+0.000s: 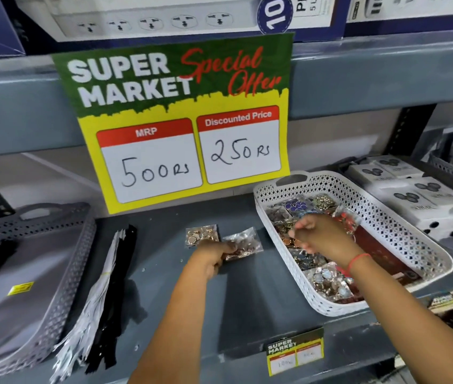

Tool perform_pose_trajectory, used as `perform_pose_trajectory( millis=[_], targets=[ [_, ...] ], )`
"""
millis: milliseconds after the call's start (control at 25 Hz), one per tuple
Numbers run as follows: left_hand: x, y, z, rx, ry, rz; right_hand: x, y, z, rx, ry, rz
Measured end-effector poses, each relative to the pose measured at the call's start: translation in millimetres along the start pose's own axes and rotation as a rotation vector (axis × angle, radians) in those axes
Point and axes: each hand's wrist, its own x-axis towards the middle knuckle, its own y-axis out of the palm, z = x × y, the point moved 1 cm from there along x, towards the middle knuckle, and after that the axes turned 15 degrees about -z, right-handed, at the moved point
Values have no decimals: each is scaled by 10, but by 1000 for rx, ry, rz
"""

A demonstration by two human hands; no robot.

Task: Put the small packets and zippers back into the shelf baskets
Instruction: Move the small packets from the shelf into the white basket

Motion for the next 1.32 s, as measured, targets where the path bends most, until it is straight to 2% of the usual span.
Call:
perform_pose_trajectory(
  millis=[40, 160, 320, 400, 520, 640, 760, 880, 1040, 1120, 1200, 1240, 1320],
  targets=[
    [-56, -44, -9, -22, -10, 38, -16, 113, 98, 102, 30, 46],
    [-227, -96, -68, -88, 51, 151, -34, 434, 267, 186, 72, 187],
    [-289, -97, -139, -125, 194, 128, 50, 341, 265, 329, 191, 217],
    [-232, -115, -141, -111, 217, 56, 189, 38, 140, 361, 233, 197],
    [-16, -205, -87, -78, 219, -150, 455, -524, -176, 305, 324, 25],
    [265, -342, 0, 37, 244, -363, 635, -878, -589, 60, 423, -126],
    [479, -407, 80, 231, 283, -527, 749, -890, -861, -229, 485, -94],
    [628, -398, 60, 377, 268, -558, 819, -811, -911, -726, 333, -44],
    [714, -339, -44, 451, 241, -531, 780, -765, -704, -1100, 132, -131],
    [695, -323, -53, 420, 230, -528, 755, -630, -466, -1031, -45, -265],
    [702, -340, -41, 371, 205, -524, 658, -274, -115, -734, -269, -380],
    [685, -356, -42, 325, 181, -492, 565, -33, 85, -581, -352, -373],
    [659, -413, -10, 134, 106, -397, 370, 529, 452, -286, -396, -220]
  ],
)
